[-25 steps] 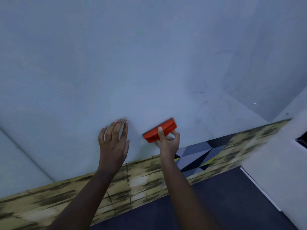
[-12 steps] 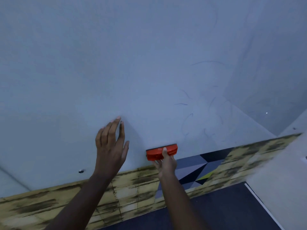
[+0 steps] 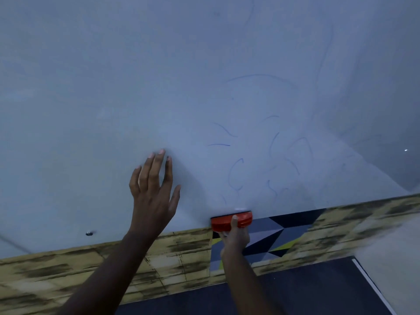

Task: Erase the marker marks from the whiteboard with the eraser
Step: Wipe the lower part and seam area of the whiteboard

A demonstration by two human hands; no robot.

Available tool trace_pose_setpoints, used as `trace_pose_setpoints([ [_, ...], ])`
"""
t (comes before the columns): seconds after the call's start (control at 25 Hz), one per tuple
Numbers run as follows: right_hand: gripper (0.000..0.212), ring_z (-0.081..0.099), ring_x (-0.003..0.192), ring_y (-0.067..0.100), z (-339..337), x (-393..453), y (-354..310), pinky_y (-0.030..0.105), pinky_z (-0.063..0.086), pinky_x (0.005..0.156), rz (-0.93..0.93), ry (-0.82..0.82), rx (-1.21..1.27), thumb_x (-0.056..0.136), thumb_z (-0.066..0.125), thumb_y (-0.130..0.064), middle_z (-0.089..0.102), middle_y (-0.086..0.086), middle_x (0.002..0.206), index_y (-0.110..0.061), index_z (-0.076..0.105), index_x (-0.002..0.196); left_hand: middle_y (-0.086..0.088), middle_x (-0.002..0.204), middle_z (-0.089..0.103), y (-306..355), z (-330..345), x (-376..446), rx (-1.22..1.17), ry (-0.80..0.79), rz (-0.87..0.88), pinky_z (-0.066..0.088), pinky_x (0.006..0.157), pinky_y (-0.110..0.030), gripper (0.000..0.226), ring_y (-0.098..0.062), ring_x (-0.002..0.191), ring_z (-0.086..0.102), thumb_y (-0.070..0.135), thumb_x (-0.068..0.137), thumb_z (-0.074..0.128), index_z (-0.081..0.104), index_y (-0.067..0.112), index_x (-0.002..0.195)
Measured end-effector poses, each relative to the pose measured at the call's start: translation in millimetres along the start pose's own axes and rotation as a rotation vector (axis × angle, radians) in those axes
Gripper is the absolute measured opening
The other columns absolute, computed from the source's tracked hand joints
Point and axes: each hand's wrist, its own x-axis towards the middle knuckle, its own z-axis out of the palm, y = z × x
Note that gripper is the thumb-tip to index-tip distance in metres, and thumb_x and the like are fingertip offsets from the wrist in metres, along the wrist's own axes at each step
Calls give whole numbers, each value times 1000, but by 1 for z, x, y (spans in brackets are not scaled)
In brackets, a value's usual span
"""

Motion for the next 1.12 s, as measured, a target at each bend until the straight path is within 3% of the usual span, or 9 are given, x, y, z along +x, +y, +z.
trace_pose_setpoints([
  [0.12,58,65,113,28,-4,10,-29,48,58,93,-376,85,-187,97,72,-31,64,10,136,-21,53,151,-18,170,23,0,1,1,13,22,-1,20,127,-55,65,-35,160,21,28,103,64,44,1,159],
  [0.28,76,60,105,21,7,3,-53,39,54,90,-583,110,-355,98,69,-45,48,8,138,-19,35,161,-19,169,26,-4,2,15,24,102,-64,16,127,-52,61,-36,159,23,28,105,63,46,2,158],
  [0.36,78,61,101,25,13,-8,-45,43,59,84,-734,58,-451,96,70,-45,46,6,127,-21,34,161,-20,170,25,-9,3,21,18,122,-55,18,127,-54,62,-35,161,22,28,105,63,45,2,158],
  [0.48,84,57,103,24,11,-22,-20,42,61,82,-1025,-110,-689,92,77,-30,45,1,119,-33,30,161,-16,175,17,-16,11,19,39,136,-6,20,125,-58,70,-32,164,14,31,104,61,35,3,163],
  [0.6,96,53,103,23,6,-20,-2,40,54,81,-1221,-180,-897,84,86,-16,50,5,117,-36,31,161,-11,179,4,-17,26,12,31,140,4,10,129,-57,77,-31,165,7,35,105,55,21,8,169],
  [0.76,91,53,96,29,2,-21,-9,41,47,76,-1471,-291,-1138,91,78,-27,52,9,113,-43,24,162,-9,179,-1,-26,42,7,32,156,39,-1,132,-53,82,-29,166,-2,45,105,50,14,11,170],
  [0.88,84,53,96,26,7,-15,-48,41,50,74,-1462,-236,-1022,90,79,-28,49,5,113,-38,33,160,-10,179,3,-32,52,3,52,197,72,-1,132,-53,82,-29,165,0,47,104,51,17,11,170],
  [1.0,80,53,99,18,22,-17,-105,32,55,81,-1264,-111,-687,87,83,-25,45,2,113,-22,44,156,-11,179,6,-32,60,1,54,235,71,-1,132,-54,82,-30,165,2,47,103,52,20,10,169],
  [1.12,70,57,94,0,28,-14,-157,27,58,86,-1029,4,-368,93,76,-31,47,4,113,-30,43,155,-11,179,7,-32,62,1,56,251,80,-1,132,-54,81,-30,165,3,47,104,51,21,9,169],
])
